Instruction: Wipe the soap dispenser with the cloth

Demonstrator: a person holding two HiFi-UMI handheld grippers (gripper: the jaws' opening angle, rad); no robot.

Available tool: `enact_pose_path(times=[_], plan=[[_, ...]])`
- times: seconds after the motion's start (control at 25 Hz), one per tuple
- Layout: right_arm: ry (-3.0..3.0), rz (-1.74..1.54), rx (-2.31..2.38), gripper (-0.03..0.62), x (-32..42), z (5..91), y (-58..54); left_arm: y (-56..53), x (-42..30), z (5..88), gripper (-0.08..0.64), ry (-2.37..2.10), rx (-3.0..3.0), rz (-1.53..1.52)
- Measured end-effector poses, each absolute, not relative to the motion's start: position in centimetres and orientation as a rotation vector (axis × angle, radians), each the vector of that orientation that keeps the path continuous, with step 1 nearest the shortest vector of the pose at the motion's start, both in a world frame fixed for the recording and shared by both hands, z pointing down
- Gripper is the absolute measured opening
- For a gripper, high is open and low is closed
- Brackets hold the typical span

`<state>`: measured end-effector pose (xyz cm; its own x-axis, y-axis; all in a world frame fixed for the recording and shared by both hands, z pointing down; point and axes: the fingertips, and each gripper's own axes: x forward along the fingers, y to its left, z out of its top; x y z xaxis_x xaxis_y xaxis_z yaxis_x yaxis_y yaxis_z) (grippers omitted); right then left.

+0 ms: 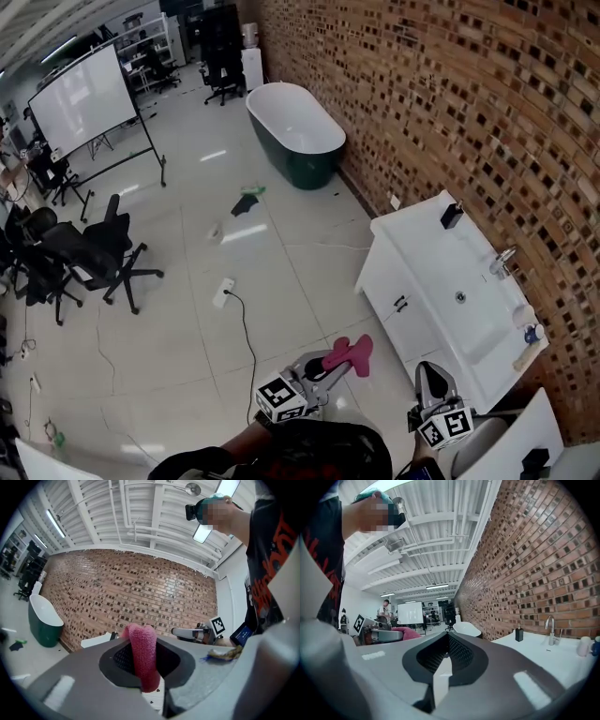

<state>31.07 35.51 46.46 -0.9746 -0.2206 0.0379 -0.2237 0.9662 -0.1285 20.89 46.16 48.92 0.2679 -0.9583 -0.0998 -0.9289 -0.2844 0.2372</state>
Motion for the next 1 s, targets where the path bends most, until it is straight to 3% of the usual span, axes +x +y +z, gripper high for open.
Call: enact_pose_path(times=[0.48,1.0], plan=[[-3.03,0.226,0.356,0.002,25.0,49.1,28.1,41.0,11.8,50.6,0.051,-1.908,2.243,-0.369],[-3.128,0.215,0.356,0.002,14.6,46.1,9.2,20.9,2.7,47.6,0.051,-1.882,2.385,-0.297]])
